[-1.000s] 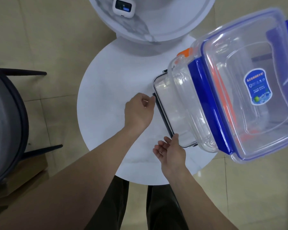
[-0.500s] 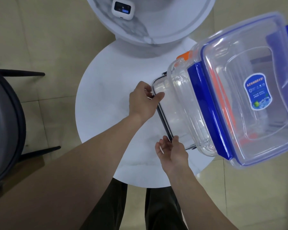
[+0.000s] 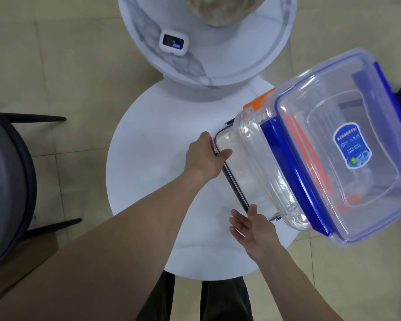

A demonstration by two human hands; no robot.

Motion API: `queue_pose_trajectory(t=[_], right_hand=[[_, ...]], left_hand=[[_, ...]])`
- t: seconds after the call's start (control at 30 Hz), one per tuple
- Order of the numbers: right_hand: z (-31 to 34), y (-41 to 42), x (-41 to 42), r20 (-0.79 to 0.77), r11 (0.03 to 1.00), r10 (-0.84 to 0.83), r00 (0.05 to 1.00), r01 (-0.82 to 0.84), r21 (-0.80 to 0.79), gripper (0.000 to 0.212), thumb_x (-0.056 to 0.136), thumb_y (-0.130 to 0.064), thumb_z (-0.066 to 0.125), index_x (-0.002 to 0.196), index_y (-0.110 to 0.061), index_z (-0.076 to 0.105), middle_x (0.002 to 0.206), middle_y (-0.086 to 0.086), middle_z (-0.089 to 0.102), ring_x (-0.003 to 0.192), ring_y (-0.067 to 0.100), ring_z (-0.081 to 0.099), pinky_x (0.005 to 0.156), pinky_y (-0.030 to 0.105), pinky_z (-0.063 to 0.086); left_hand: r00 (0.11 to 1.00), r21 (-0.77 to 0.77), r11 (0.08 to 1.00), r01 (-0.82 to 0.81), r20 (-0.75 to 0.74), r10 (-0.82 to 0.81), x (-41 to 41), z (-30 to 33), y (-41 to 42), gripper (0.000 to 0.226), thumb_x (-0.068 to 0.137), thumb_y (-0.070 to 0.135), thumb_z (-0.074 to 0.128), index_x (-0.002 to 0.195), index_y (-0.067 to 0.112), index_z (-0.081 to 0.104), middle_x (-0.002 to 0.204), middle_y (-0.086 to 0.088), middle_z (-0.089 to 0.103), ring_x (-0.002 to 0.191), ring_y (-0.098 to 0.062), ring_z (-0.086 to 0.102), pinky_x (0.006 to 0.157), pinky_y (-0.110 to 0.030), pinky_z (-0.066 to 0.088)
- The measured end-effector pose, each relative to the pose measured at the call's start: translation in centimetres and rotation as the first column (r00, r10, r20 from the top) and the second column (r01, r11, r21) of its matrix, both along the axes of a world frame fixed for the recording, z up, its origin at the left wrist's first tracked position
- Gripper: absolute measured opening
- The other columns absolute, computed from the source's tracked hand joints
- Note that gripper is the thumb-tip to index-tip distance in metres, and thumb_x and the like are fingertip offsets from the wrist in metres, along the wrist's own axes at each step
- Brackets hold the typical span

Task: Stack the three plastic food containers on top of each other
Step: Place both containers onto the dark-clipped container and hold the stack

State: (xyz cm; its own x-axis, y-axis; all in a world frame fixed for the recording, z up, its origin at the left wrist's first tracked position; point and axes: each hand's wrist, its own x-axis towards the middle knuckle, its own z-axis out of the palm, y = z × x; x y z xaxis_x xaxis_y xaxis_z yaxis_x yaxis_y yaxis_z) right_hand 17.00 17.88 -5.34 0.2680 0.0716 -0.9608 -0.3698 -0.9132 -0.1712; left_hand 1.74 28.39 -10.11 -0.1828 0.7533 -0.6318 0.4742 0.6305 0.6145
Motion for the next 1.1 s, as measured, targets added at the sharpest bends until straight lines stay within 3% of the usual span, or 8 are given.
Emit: queue_pose_trajectory(t=[0.1,0.3,0.43,0.67,0.83,0.97,1.1], right_hand=[[0.2,0.9,1.6,0.005,0.998,0.055,0.998,-0.055,-0.007,0.021,0.106,-0.031,0.049,0.118,-0.014,0.055,0.102,0.014,0.075,0.09,0.027,0.07,0.08,0.041,0.053],[0.1,2.5,4.3,0.026,0.987,0.16,0.987,-0.159,-0.026,0.014,0.106,-0.029,0.051,0.105,-0.017,0.059,0.102,0.014,0.077,0.091,0.027,0.071,0.077,0.04,0.054],[0.0,3.9,5.6,0.08,0.976,0.216,0.973,-0.217,-0.002,0.021,0.106,-0.032,0.05,0.113,-0.014,0.056,0.1,0.013,0.077,0.09,0.026,0.072,0.08,0.04,0.054],[-0.1,6.1,7.3,0.122,0.953,0.299,0.946,-0.301,0.002,0.027,0.105,-0.035,0.051,0.088,-0.015,0.06,0.101,0.013,0.077,0.094,0.028,0.072,0.087,0.042,0.055],[-0.2,7.6,8.0,0.112,0.959,0.273,0.956,-0.279,0.04,0.018,0.106,-0.033,0.05,0.108,-0.017,0.057,0.101,0.012,0.075,0.09,0.025,0.071,0.086,0.041,0.053],[-0.5,8.7,8.7,0.125,0.954,0.286,0.95,-0.295,0.06,0.018,0.105,-0.034,0.051,0.098,-0.019,0.059,0.1,0.01,0.076,0.089,0.023,0.071,0.086,0.039,0.053],[-0.9,9.7,9.3,0.142,0.944,0.306,0.941,-0.319,0.081,0.021,0.105,-0.035,0.052,0.109,-0.015,0.059,0.098,0.009,0.076,0.093,0.025,0.072,0.088,0.039,0.055]], left_hand=[[0.999,-0.027,0.999,0.031,-0.023,-0.032,0.8,0.1,0.2,0.046,0.085,0.047,0.073,0.101,0.01,0.051,0.089,-0.004,0.06,0.065,-0.011,0.051,0.051,-0.025,0.036],[0.99,-0.099,0.986,0.136,-0.035,-0.14,1.4,0.5,1.7,0.053,0.082,0.05,0.075,0.111,0.012,0.052,0.094,-0.001,0.059,0.087,-0.026,0.061,0.067,-0.033,0.047],[0.992,-0.109,0.988,0.111,-0.047,-0.117,2.4,0.6,2.3,0.054,0.082,0.05,0.075,0.112,0.011,0.052,0.096,-0.003,0.06,0.092,-0.028,0.064,0.069,-0.033,0.048],[0.994,-0.102,0.991,0.085,-0.06,-0.092,3.4,0.7,3.8,0.052,0.081,0.051,0.074,0.108,0.013,0.053,0.093,0.001,0.057,0.084,-0.023,0.057,0.063,-0.031,0.043],[0.993,-0.108,0.99,0.092,-0.069,-0.1,4.1,1.0,5.3,0.051,0.082,0.051,0.074,0.107,0.012,0.053,0.095,-0.001,0.059,0.087,-0.025,0.06,0.067,-0.031,0.045],[0.993,-0.129,0.988,0.084,-0.076,-0.094,4.7,1.3,6.6,0.058,0.082,0.052,0.074,0.118,0.009,0.056,0.112,-0.007,0.065,0.099,-0.028,0.064,0.07,-0.032,0.047],[0.991,-0.143,0.986,0.081,-0.092,-0.095,5.1,1.6,7.7,0.061,0.083,0.051,0.074,0.122,0.008,0.056,0.121,-0.01,0.066,0.105,-0.03,0.065,0.071,-0.033,0.047]])
